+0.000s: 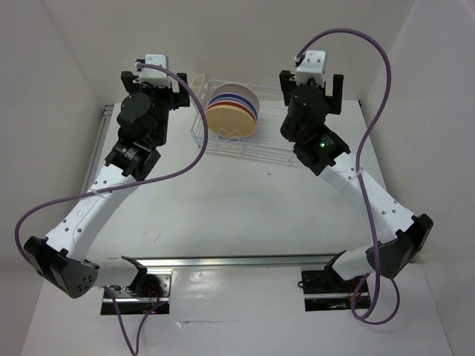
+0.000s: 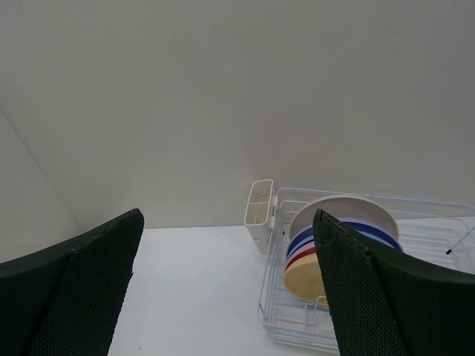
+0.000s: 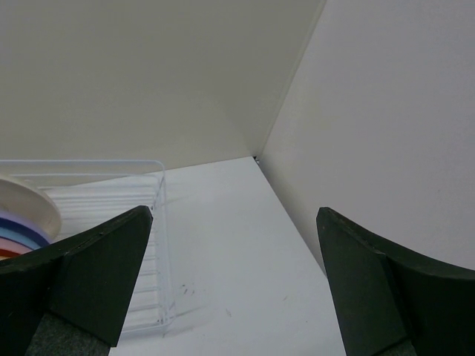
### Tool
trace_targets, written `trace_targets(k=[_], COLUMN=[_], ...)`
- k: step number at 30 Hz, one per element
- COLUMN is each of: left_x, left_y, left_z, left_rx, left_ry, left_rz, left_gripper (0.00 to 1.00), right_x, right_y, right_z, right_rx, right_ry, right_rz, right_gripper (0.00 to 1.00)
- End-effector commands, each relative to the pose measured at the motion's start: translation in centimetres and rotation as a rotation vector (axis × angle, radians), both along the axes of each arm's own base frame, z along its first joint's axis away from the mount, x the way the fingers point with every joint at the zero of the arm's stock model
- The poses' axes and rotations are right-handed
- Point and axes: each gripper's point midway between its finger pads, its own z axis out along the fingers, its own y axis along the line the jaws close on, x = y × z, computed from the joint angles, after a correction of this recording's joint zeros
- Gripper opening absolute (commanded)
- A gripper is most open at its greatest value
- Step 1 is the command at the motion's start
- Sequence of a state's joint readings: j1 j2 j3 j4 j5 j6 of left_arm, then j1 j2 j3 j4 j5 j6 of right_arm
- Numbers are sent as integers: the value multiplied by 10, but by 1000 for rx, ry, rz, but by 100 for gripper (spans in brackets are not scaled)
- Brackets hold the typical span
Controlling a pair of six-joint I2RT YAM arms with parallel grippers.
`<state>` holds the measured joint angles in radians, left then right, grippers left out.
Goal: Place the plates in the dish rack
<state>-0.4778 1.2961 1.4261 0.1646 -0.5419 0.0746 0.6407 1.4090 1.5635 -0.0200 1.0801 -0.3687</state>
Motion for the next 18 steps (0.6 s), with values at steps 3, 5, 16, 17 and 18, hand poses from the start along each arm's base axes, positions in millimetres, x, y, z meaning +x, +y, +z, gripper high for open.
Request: trace_targets(k=[3,5,16,17,18], left_x=[-5,-5,8,12,14], left_y=[6,7,1,-1,-2], left_z=[15,15,15,11,9], left_rx=[-42,-32,-19,-14,-10], left_ry=[-54,-54,-48,-38,-30], left_rz=[11,13,16,16,16], left_gripper=[100,100,100,100,100], right_x=[-12,-14,-4,-4,-5], right_y=[-14,-14,-7,-7,-7], right_z=[10,15,13,14,17], right_rx=[29,45,10,15,25], right_ry=[-35,-61,-56,-64,-81], right_rz=[-50,-34,6,6,14], right_gripper=[100,100,100,100,100])
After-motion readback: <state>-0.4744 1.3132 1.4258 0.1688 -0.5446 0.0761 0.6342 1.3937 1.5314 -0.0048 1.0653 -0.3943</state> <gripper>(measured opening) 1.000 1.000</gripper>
